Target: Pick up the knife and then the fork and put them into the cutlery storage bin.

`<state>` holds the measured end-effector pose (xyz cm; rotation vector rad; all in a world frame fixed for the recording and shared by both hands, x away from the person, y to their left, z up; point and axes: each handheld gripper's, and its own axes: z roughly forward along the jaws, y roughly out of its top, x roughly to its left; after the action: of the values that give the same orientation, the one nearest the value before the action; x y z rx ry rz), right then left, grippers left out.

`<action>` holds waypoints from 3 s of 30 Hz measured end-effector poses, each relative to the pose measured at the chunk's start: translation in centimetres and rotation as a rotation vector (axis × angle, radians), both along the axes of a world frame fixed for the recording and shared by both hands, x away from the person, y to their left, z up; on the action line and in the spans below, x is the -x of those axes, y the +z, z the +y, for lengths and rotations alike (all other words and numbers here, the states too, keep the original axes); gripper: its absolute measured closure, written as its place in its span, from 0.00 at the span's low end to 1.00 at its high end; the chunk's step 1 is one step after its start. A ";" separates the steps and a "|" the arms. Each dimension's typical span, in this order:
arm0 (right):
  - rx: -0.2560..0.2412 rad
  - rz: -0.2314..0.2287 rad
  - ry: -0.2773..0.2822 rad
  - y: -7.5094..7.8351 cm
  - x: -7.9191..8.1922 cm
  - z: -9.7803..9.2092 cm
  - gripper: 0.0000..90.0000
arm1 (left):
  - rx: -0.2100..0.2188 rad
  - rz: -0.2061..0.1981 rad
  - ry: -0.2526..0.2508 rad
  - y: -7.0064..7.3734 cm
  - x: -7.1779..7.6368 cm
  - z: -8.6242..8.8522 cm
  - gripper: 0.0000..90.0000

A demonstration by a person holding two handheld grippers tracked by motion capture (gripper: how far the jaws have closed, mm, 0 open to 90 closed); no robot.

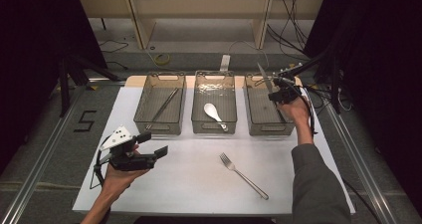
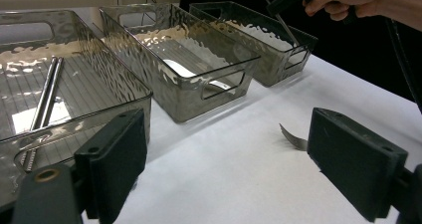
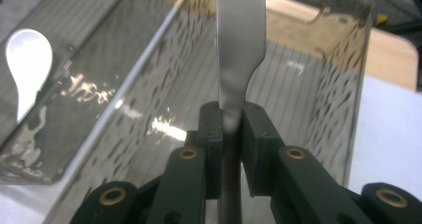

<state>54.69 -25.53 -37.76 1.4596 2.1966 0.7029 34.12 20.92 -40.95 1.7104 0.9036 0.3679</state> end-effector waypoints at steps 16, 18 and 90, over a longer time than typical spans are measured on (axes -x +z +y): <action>0.015 0.054 -0.058 -2.7 -0.1 -0.8 0.89 | 0.002 0.001 0.003 0.0 0.0 0.0 0.17; 0.013 0.060 -0.080 -3.0 -0.1 -0.7 0.89 | 0.003 0.000 0.002 0.0 0.0 0.0 0.17; 0.095 0.289 0.524 -4.1 17.2 9.4 0.47 | -0.003 -0.002 -0.004 0.0 0.1 -0.2 0.17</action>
<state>37.51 -16.09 -41.86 0.9865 2.8380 0.5567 34.05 20.76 -40.94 1.7146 0.8982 0.3685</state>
